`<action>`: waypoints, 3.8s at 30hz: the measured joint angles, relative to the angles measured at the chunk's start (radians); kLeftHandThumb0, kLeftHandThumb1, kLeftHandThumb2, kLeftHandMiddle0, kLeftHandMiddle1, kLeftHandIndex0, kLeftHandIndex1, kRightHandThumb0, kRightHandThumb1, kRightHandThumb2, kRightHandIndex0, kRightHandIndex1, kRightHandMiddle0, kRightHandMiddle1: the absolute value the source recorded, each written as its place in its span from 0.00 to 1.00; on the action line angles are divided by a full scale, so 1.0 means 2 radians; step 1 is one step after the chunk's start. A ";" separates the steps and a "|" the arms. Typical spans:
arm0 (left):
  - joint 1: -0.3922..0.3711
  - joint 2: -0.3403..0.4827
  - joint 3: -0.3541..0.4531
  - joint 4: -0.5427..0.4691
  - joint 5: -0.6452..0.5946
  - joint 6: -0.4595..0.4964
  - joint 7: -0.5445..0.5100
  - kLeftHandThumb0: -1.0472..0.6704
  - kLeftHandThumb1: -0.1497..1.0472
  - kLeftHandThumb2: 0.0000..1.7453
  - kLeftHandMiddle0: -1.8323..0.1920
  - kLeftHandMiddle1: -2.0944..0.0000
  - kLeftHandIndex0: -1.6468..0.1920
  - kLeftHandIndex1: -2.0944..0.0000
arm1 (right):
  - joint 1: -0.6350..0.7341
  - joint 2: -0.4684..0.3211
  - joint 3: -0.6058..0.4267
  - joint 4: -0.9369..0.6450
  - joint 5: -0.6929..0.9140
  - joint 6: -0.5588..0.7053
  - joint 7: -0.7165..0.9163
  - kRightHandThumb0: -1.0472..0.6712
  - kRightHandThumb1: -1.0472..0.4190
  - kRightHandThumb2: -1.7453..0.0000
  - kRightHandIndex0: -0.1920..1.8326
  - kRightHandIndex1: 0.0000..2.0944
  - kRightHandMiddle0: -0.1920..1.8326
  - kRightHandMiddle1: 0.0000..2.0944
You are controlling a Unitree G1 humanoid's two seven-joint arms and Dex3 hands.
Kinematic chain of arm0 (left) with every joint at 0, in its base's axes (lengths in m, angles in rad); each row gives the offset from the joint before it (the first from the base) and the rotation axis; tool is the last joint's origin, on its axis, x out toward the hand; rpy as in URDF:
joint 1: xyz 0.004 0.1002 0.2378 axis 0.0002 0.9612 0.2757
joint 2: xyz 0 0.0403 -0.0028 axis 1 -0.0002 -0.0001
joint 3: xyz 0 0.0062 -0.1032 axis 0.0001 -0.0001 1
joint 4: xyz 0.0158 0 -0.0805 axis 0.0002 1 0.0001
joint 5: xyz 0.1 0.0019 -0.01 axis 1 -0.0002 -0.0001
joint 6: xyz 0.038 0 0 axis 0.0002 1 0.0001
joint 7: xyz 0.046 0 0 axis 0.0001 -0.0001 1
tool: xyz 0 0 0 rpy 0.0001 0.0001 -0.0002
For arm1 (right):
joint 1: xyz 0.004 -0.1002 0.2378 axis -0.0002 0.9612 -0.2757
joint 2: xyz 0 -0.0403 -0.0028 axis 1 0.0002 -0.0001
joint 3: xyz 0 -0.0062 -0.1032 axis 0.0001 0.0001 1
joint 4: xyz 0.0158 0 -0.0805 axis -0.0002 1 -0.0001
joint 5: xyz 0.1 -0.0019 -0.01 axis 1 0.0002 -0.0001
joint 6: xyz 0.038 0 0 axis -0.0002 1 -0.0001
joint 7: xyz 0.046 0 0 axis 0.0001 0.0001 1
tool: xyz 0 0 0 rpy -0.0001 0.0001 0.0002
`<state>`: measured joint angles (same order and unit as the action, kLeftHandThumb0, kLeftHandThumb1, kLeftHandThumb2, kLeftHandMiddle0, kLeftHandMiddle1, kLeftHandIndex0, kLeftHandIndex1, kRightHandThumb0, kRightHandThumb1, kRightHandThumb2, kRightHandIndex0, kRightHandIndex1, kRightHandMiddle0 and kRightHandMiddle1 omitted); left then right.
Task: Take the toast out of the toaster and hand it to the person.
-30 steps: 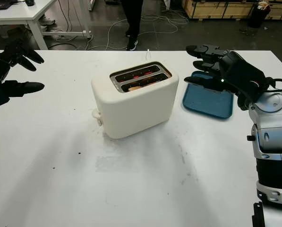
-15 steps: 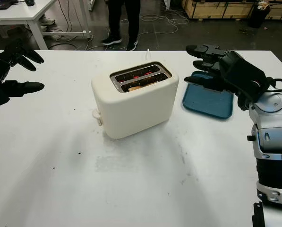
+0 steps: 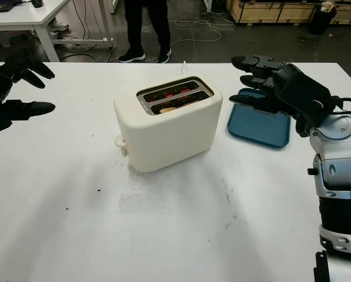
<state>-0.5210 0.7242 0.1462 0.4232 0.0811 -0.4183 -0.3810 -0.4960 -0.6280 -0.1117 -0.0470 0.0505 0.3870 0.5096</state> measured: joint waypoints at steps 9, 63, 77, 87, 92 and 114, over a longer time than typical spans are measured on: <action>0.000 0.000 0.000 0.000 0.000 0.000 0.000 0.00 0.89 0.13 0.91 0.20 0.90 0.26 | 0.000 0.000 0.000 -0.006 0.000 0.007 -0.004 0.33 0.09 0.98 0.19 0.15 0.26 0.00; 0.001 0.000 0.000 -0.001 0.000 0.003 0.000 0.00 0.89 0.13 0.91 0.21 0.90 0.26 | 0.000 0.000 0.000 -0.005 0.005 0.008 -0.003 0.32 0.09 0.98 0.18 0.17 0.26 0.00; 0.001 0.000 0.000 0.000 0.000 0.003 0.000 0.00 0.89 0.12 0.91 0.20 0.90 0.25 | 0.000 0.000 0.000 -0.005 0.005 0.008 -0.004 0.33 0.09 0.98 0.17 0.17 0.26 0.00; 0.001 0.000 0.000 0.000 0.000 0.003 0.000 0.00 0.89 0.14 0.91 0.20 0.90 0.25 | 0.000 0.000 0.001 -0.010 0.002 0.009 -0.004 0.34 0.09 0.97 0.18 0.17 0.26 0.00; 0.001 -0.001 0.000 0.000 0.000 0.003 0.000 0.00 0.89 0.12 0.91 0.20 0.90 0.25 | 0.000 0.000 0.001 -0.006 0.003 0.008 -0.004 0.33 0.09 0.98 0.18 0.17 0.26 0.00; 0.001 -0.002 0.000 0.000 0.000 0.003 0.000 0.00 0.89 0.13 0.91 0.19 0.90 0.25 | 0.000 0.000 0.001 -0.005 0.003 0.005 -0.004 0.33 0.09 0.97 0.17 0.17 0.26 0.00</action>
<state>-0.5193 0.7207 0.1469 0.4224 0.0803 -0.4124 -0.3811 -0.4959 -0.6280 -0.1104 -0.0569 0.0566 0.3960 0.5013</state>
